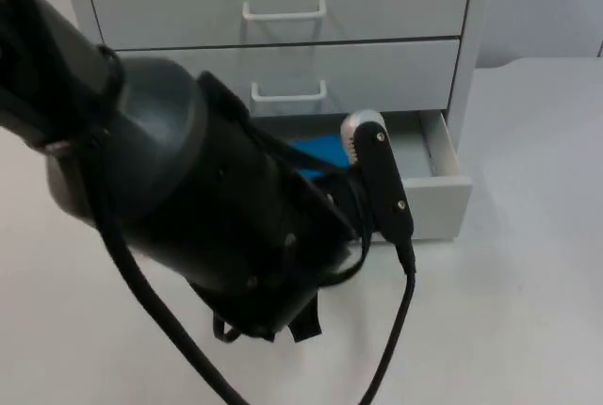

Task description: Open the drawer with the left hand, place the block into the drawer with the right hand, then close the drawer with the left hand.

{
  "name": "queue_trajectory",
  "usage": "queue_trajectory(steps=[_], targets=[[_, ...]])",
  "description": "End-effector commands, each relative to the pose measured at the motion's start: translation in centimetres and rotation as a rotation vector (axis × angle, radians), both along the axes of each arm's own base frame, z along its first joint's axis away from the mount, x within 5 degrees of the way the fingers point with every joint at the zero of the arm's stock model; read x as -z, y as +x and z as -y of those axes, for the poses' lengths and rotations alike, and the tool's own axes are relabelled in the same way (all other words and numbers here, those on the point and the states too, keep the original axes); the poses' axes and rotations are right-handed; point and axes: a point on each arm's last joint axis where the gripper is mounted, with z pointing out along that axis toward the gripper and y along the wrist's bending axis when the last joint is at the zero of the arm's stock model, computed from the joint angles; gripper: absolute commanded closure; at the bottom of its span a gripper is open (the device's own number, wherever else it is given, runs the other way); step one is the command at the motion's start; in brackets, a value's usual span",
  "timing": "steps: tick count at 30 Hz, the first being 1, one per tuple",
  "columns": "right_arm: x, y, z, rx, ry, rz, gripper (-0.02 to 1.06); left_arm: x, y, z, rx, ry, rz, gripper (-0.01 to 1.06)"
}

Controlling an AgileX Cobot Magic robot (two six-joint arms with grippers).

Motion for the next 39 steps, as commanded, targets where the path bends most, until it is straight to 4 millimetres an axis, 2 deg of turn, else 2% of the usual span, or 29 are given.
queue_trajectory(steps=[1,10,12,19,24,32,39], targets=[[0.0,-0.1,0.1,0.007,0.004,0.012,0.30,0.6,0.6,-0.4,-0.027,-0.022,0.029,1.05],[-0.1,0.0,0.1,0.007,-0.001,0.020,0.30,0.5,3.9,-3.3,-0.153,-0.096,0.110,1.05],[-0.2,0.0,0.1,0.006,0.000,0.026,0.30,0.3,5.3,-4.3,-0.202,-0.108,0.119,1.05],[-0.2,0.0,0.1,0.006,-0.012,0.036,0.30,-0.4,8.1,-5.8,-0.272,-0.168,0.126,1.05],[-0.2,0.0,0.2,0.007,-0.017,0.037,0.30,-0.3,9.6,-6.2,-0.303,-0.183,0.141,1.05],[-0.2,0.0,0.2,0.007,-0.017,0.037,0.30,0.3,10.4,-5.8,-0.320,-0.199,0.145,1.05],[0.5,0.2,0.1,0.000,-0.014,0.035,0.30,-0.4,11.0,-5.7,-0.360,-0.225,0.203,1.05]])
